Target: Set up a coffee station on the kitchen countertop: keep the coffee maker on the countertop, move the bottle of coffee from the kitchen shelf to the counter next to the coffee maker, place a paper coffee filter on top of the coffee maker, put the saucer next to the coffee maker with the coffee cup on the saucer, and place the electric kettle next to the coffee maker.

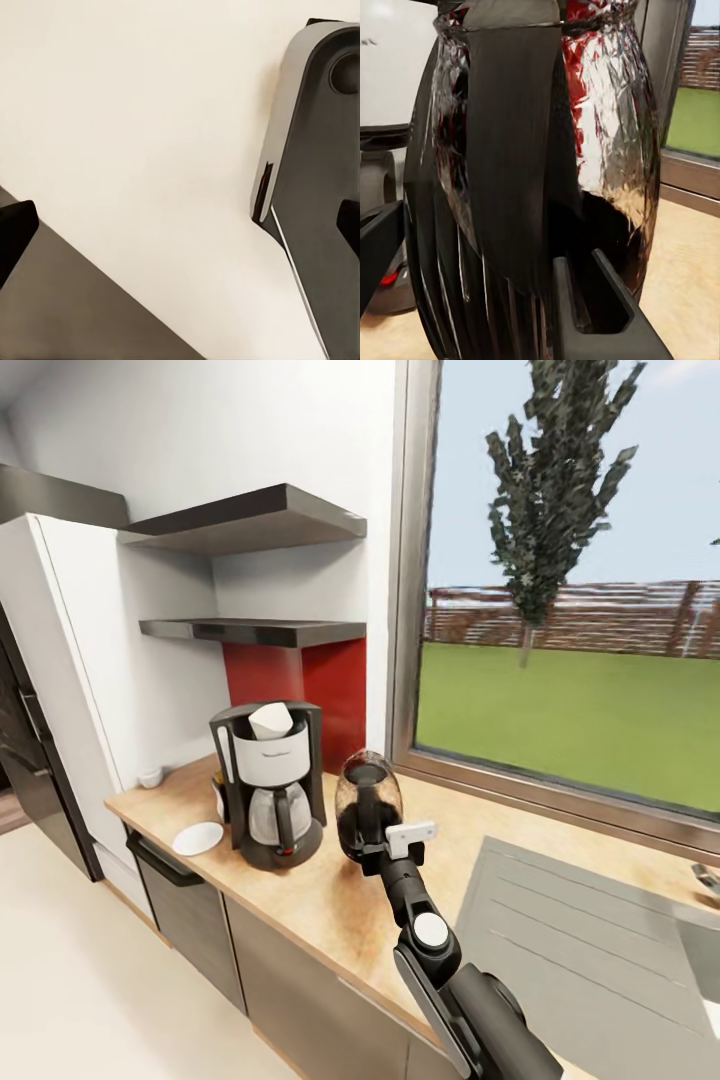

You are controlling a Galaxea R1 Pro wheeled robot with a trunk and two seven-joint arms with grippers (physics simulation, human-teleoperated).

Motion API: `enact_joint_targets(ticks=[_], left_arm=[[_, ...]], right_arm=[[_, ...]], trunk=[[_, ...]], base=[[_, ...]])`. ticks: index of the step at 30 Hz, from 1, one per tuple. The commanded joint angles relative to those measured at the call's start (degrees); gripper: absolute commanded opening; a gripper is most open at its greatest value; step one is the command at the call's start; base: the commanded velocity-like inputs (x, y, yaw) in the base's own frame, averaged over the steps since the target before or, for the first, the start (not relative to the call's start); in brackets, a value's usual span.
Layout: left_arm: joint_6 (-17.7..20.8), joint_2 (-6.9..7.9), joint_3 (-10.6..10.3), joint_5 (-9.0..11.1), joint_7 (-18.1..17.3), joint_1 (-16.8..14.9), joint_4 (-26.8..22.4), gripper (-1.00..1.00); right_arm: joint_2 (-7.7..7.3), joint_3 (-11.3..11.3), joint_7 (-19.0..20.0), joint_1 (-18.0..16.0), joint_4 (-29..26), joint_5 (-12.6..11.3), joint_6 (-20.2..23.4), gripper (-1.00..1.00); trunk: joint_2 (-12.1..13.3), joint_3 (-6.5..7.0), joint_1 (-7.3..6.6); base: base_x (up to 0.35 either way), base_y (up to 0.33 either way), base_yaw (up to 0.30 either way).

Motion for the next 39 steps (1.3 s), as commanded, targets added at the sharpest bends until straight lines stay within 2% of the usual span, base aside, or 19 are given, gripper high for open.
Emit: enact_joint_targets(ticks=[1,17,36,37,39], left_arm=[[-0.3,-0.01,-0.4,0.5,0.0,0.0,0.1,1.00],[-0.2,-0.01,-0.4,0.5,0.0,0.0,0.0,1.00],[-0.2,-0.01,-0.4,0.5,0.0,0.0,0.1,1.00],[-0.2,-0.01,-0.4,0.5,0.0,0.0,0.1,1.00],[-0.3,-0.01,-0.4,0.5,0.0,0.0,0.1,1.00]], right_arm=[[-0.02,0.1,-0.4,0.0,-0.1,-0.3,0.2,-1.00],[-0.02,0.1,-0.4,0.0,-0.1,-0.3,0.2,-1.00],[-0.02,0.1,-0.4,0.0,-0.1,-0.3,0.2,-1.00],[-0.02,0.1,-0.4,0.0,-0.1,-0.3,0.2,1.00],[-0.02,0.1,-0.4,0.0,-0.1,-0.3,0.2,1.00]], trunk=[[0.0,0.00,0.02],[0.0,0.00,0.02],[0.0,0.00,0.02],[0.0,0.00,0.02],[0.0,0.00,0.02]], base=[[0.115,0.090,0.000],[0.077,0.062,0.000],[0.004,0.004,0.000],[0.000,0.000,0.000],[0.000,0.000,0.000]])
